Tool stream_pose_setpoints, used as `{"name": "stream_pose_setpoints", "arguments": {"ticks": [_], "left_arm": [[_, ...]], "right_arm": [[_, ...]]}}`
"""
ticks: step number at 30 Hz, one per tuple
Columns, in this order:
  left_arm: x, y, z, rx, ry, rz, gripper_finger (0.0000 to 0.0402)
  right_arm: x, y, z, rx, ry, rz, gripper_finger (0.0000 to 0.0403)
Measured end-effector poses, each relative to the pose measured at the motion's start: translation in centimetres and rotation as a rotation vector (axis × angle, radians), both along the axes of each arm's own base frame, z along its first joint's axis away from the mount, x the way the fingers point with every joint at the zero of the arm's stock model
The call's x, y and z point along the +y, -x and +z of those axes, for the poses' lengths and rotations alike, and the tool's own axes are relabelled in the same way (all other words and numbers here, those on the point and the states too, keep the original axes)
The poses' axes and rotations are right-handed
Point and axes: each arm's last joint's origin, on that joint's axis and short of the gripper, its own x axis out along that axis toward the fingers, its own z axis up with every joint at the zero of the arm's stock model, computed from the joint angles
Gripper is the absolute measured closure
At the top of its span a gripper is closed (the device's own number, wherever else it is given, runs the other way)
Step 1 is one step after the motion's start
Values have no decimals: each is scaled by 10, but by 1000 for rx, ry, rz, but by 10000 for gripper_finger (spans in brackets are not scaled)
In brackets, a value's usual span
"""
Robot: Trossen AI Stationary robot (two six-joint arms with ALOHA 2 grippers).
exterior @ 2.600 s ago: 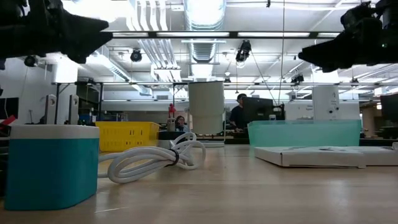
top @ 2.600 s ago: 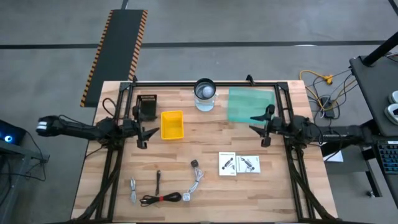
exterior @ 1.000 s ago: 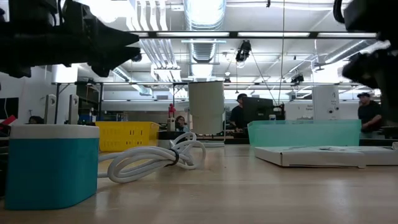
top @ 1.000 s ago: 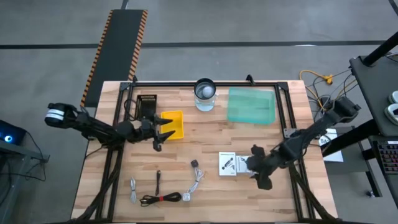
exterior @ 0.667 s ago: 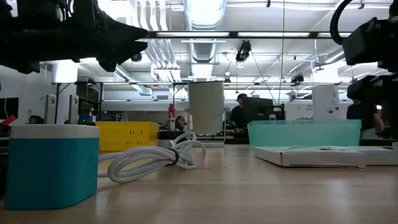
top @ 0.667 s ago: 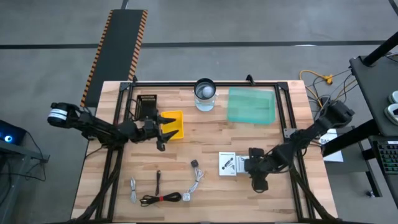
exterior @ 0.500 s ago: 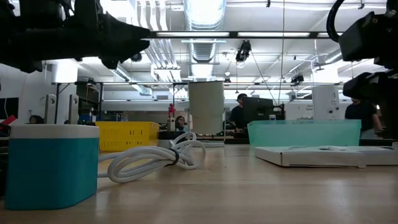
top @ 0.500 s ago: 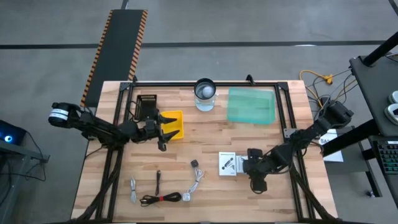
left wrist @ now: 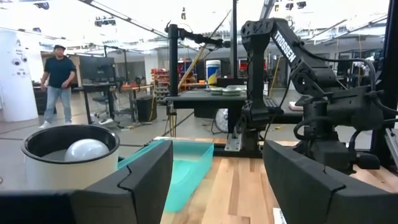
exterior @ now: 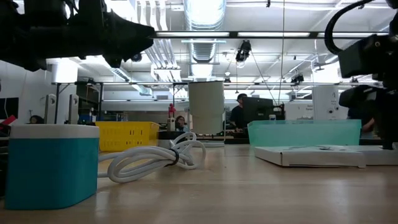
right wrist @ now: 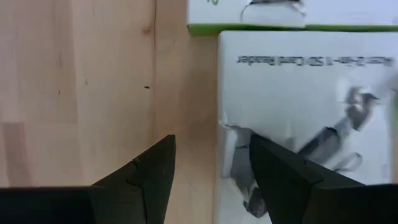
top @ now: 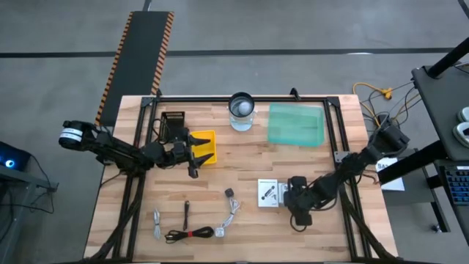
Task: Pick and place items into bin
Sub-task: Put the right white card reader box into the yellow bin
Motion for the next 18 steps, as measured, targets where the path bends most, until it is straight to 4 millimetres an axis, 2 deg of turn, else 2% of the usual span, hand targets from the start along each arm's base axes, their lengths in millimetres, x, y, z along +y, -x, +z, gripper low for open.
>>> {"name": "stream_pose_setpoints", "arguments": {"ticks": [8,18], "left_arm": [[0,0,0,2,0,0,168],[0,0,0,2,1,0,168]], "right_arm": [[0,0,-5,17,28,5,225],[-2,1,-6,23,39,2,336]]}}
